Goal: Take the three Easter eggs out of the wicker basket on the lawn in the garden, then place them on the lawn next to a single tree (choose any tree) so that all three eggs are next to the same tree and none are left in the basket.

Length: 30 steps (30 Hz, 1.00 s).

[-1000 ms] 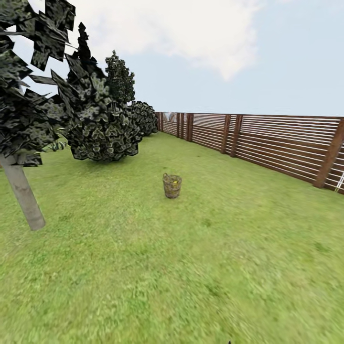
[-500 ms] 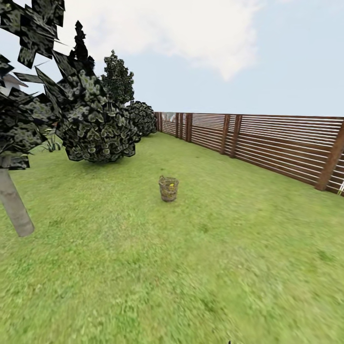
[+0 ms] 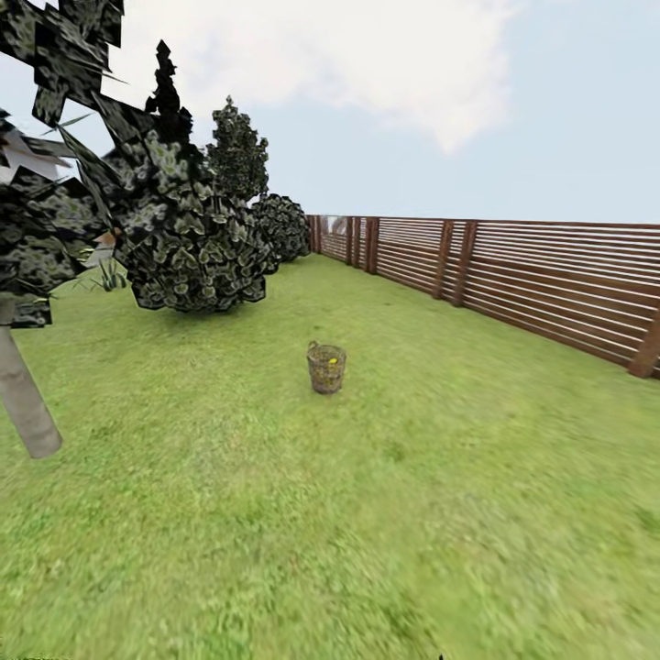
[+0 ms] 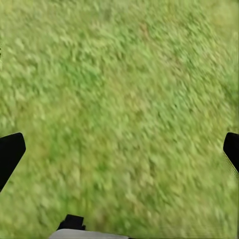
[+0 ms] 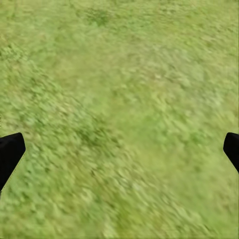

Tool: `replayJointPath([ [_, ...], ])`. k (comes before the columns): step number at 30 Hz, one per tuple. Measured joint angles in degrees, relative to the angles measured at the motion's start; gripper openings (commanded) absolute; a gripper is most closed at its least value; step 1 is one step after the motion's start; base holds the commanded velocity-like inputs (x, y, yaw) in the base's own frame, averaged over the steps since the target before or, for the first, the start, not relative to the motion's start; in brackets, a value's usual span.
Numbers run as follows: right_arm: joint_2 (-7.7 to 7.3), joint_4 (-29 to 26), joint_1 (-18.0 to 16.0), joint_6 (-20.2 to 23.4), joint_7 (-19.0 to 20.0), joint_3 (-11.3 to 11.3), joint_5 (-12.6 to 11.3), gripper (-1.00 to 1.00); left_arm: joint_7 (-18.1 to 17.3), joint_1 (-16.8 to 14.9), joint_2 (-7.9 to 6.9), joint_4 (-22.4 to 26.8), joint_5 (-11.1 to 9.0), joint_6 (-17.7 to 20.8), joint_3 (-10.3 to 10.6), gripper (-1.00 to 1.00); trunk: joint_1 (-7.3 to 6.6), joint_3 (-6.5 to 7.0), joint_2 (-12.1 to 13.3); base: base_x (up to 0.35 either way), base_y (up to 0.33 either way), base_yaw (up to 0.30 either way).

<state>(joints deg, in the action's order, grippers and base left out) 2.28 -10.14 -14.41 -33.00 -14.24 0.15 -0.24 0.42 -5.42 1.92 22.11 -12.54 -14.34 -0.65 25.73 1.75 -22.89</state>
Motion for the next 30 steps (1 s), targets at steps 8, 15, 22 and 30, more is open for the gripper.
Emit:
replayJointPath([
  [8, 0.00, 0.0, 0.0, 0.0, 0.0, 0.0, -0.1, 1.00, 0.1, 0.0, -0.01, 0.0, 0.0, 0.0, 0.0, 1.00, 0.00, 0.00, 0.0, 0.311, -0.184, 0.275],
  [15, 0.00, 0.0, 0.0, 0.0, 0.0, 0.0, -0.1, 1.00, 0.1, 0.0, -0.01, 0.0, 0.0, 0.0, 0.0, 1.00, 0.00, 0.00, 0.0, 0.311, -0.184, 0.266],
  [22, 0.00, 0.0, 0.0, 0.0, 0.0, 0.0, -0.1, 1.00, 0.1, 0.0, -0.01, 0.0, 0.0, 0.0, 0.0, 1.00, 0.00, 0.00, 0.0, 0.311, -0.184, 0.252],
  [30, 0.00, -0.1, 0.0, 0.0, 0.0, 0.0, -0.1, 1.00, 0.1, 0.0, -0.01, 0.0, 0.0, 0.0, 0.0, 1.00, 0.00, -0.01, 0.0, 0.308, -0.188, 0.175],
])
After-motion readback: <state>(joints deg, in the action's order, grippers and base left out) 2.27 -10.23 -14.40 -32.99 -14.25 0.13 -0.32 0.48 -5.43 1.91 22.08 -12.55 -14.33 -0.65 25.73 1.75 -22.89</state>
